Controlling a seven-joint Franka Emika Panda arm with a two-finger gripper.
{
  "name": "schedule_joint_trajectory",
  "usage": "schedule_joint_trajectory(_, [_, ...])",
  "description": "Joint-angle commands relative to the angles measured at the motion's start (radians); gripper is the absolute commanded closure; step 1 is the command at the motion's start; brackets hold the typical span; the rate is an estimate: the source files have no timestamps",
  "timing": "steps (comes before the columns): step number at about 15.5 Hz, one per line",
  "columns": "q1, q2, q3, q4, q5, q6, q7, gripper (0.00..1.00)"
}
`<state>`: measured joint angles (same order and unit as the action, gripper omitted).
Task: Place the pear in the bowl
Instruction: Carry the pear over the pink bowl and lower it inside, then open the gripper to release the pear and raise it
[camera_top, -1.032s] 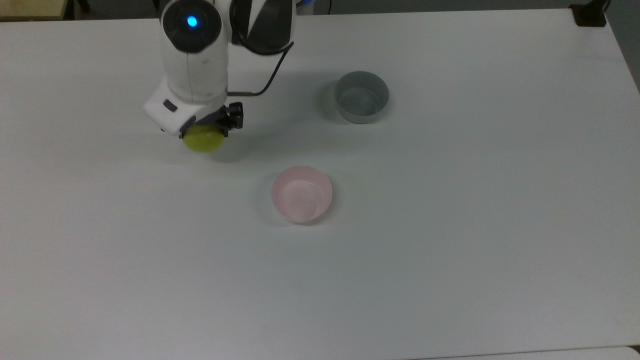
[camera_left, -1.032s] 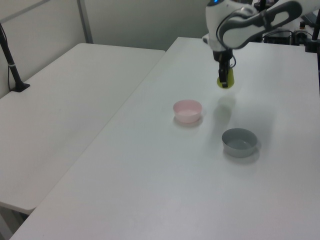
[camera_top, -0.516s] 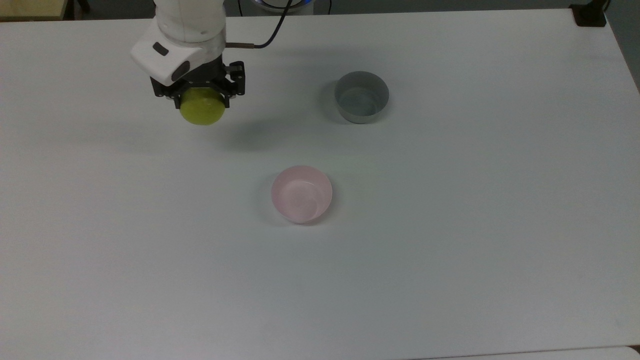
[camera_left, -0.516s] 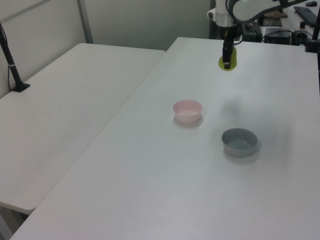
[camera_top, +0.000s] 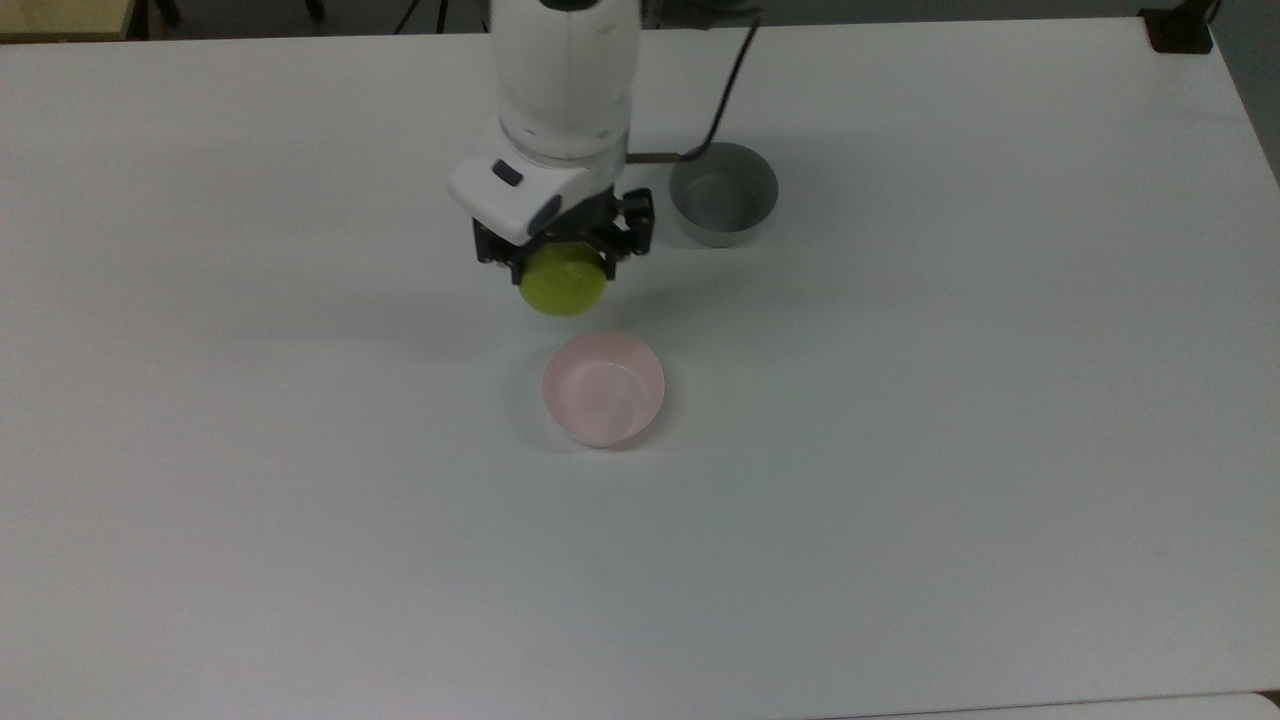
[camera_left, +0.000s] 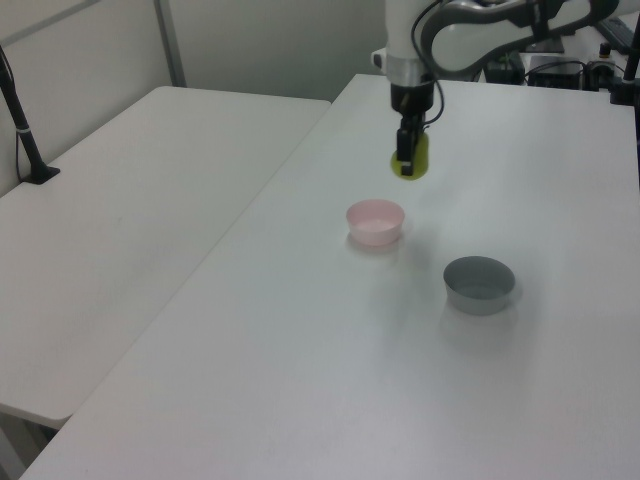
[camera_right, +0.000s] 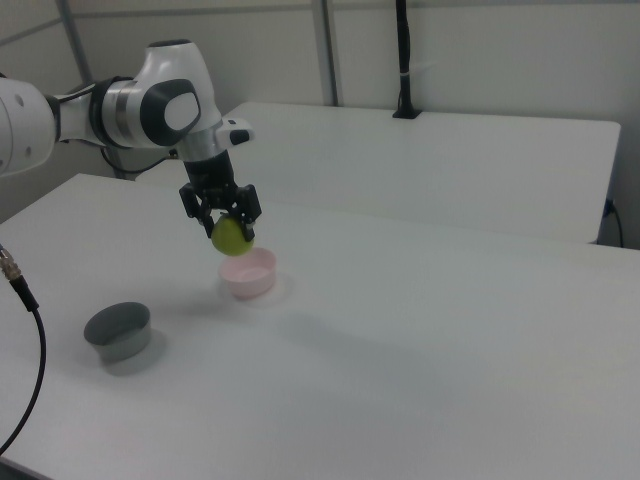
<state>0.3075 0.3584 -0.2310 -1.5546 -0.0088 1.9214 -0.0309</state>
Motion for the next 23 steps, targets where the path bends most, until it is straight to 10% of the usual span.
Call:
schedule_joint_trajectory(1, [0.030,0.059,-0.014,0.042,0.018,0.094,0.078,0.41])
schedule_joint_trajectory(9, [0.050,0.188,-0.014,0.044,0.013,0.199,0.131,0.37])
schedule_joint_trajectory(14, [0.051,0.212,-0.013,0.042,0.010,0.225,0.152,0.00])
schedule_joint_trajectory(23, [0.022,-0.014,-0.013,-0.027,0.010,0.125,0.143,0.00])
